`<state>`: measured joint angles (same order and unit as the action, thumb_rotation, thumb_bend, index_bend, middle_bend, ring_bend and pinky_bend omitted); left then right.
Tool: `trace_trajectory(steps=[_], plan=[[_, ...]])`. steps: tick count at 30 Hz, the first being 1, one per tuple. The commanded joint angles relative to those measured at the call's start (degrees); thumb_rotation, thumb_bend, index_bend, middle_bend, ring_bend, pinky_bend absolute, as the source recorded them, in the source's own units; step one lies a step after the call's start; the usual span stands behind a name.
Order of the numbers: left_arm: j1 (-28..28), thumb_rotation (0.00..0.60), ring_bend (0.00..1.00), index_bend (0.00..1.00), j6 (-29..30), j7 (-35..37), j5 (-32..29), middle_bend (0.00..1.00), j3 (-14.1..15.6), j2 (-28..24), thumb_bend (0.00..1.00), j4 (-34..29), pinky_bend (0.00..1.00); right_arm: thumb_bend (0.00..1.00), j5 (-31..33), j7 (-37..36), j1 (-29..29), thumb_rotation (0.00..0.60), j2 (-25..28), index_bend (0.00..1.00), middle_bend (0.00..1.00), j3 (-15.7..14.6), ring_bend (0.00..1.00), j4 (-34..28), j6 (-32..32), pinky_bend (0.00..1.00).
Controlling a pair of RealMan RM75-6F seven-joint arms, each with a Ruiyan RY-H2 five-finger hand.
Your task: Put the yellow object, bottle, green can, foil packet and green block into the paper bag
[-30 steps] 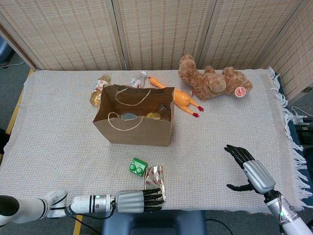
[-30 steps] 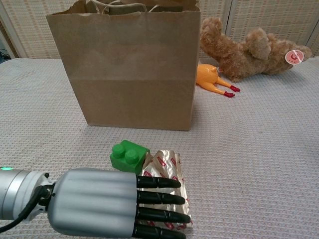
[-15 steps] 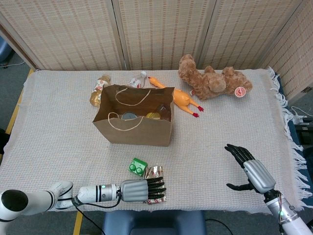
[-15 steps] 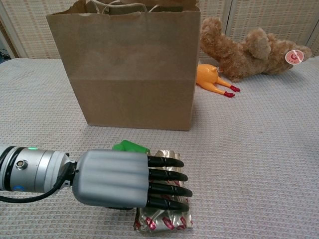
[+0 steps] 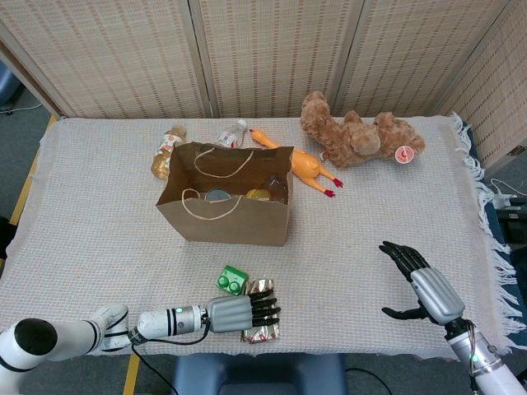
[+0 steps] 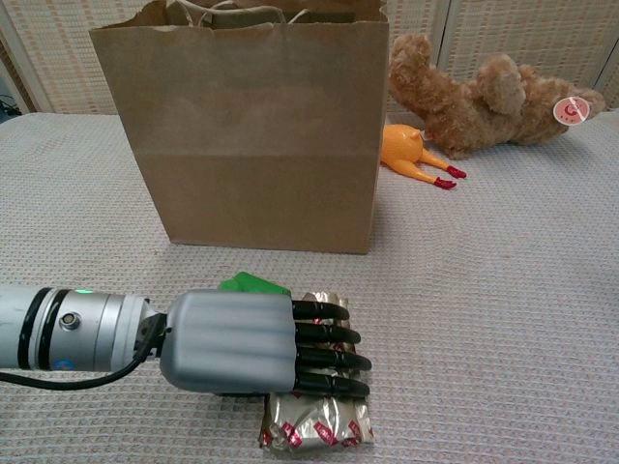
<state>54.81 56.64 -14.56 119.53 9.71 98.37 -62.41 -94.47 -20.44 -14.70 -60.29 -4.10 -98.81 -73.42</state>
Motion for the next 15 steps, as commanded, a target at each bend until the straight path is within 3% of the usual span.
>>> trace_trajectory(steps=[1, 4, 8, 10, 15], plan=[[-0.27, 0.600, 0.12, 0.11, 0.38, 0.18, -0.19, 0.14, 0.82, 0.13, 0.50, 0.32, 0.30, 0.03, -0.02, -0.12, 0.01, 0.600, 0.02, 0.00, 0.00, -0.01, 0.00, -0.02, 0.02, 0.00], [-0.03, 0.600, 0.38, 0.29, 1.01, 0.39, 0.45, 0.43, 1.91, 0.01, 0.63, 0.54, 0.57, 0.03, -0.07, -0.02, 0.00, 0.600, 0.01, 0.00, 0.00, 0.00, 0.00, -0.11, 0.04, 0.00], [-0.06, 0.600, 0.57, 0.53, 1.10, 0.66, 0.33, 0.64, 2.43, -0.14, 0.73, 0.47, 0.70, 0.03, 0.02, 0.04, 0.02, 0.600, -0.01, 0.00, 0.00, 0.03, 0.00, -0.11, 0.07, 0.00], [0.10, 0.600, 0.61, 0.60, 1.58, 0.80, 0.61, 0.70, 3.33, -1.80, 0.76, -0.92, 0.71, 0.03, 0.16, 0.11, 0.05, 0.600, 0.01, 0.00, 0.00, 0.04, 0.00, -0.21, 0.15, 0.00], [0.28, 0.600, 0.62, 0.61, 3.07, -0.78, 0.20, 0.71, 3.53, -7.34, 0.77, -6.06, 0.72, 0.03, 0.13, 0.21, 0.13, 0.600, 0.01, 0.00, 0.00, 0.05, 0.00, -0.30, 0.09, 0.00]])
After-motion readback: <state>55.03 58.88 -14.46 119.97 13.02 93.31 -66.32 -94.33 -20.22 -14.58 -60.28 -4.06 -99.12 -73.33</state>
